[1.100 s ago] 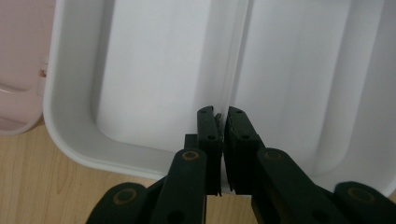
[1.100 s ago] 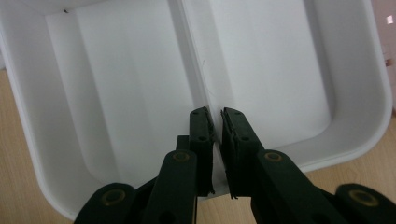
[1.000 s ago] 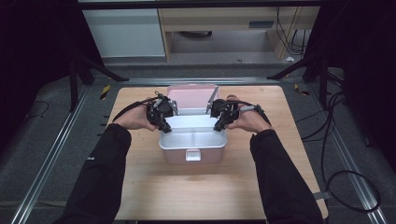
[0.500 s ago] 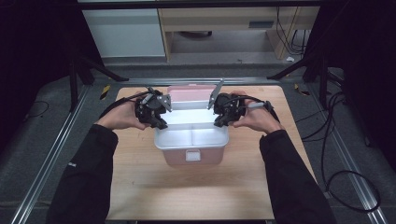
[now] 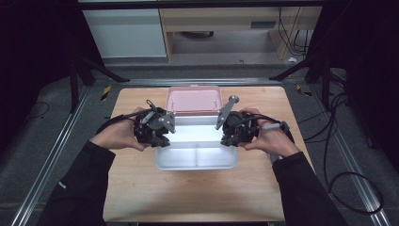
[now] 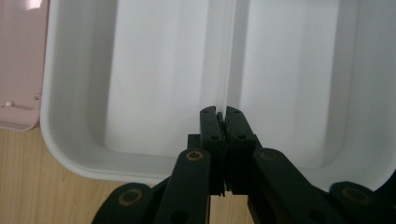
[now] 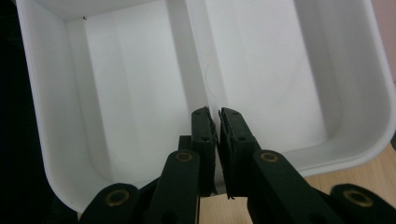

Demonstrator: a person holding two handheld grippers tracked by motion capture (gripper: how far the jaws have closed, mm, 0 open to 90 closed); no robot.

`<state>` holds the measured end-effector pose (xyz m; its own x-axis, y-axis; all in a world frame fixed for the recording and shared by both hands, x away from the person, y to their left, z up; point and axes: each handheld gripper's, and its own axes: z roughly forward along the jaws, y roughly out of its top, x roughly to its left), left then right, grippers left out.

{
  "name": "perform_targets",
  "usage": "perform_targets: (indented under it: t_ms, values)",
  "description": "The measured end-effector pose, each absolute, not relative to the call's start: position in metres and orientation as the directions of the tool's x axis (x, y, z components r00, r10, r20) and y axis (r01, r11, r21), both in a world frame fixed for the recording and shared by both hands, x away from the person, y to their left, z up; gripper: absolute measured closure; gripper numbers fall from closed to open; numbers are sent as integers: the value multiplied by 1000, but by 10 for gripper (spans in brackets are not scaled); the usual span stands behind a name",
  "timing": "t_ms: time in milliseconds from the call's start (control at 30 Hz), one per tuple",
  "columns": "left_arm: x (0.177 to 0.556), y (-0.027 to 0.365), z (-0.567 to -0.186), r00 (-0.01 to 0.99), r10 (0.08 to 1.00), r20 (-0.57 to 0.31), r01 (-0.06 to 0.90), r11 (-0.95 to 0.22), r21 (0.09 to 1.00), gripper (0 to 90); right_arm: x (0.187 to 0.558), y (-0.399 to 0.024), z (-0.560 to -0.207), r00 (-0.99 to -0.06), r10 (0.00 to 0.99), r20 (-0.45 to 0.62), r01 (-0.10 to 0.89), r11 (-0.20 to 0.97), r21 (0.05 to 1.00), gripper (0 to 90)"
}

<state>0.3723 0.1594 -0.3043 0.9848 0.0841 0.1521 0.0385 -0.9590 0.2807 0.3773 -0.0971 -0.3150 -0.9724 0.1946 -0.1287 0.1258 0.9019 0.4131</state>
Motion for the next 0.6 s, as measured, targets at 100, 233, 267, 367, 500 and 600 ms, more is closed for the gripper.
perform_targets:
  t_ms: [100,233,267,367,500,600]
  values:
    - [361,159,-309,986,77,146,33,-958,285,876,364,-99,-317,-972,200,-121,133,900,415,851]
    - [347,157,-316,987,76,140,35,-961,275,874,349,-98,-320,-974,191,-124,127,908,400,857]
    - [344,157,-318,988,76,132,38,-962,272,873,344,-97,-322,-975,188,-118,127,909,398,859]
    - [336,158,-324,991,71,113,40,-965,259,872,334,-96,-331,-978,184,-96,131,907,400,862]
    - [324,160,-334,992,71,103,42,-966,254,868,320,-95,-345,-981,174,-85,124,902,413,869]
    - [315,160,-345,993,74,88,49,-966,255,868,311,-94,-356,-983,171,-66,129,903,409,869]
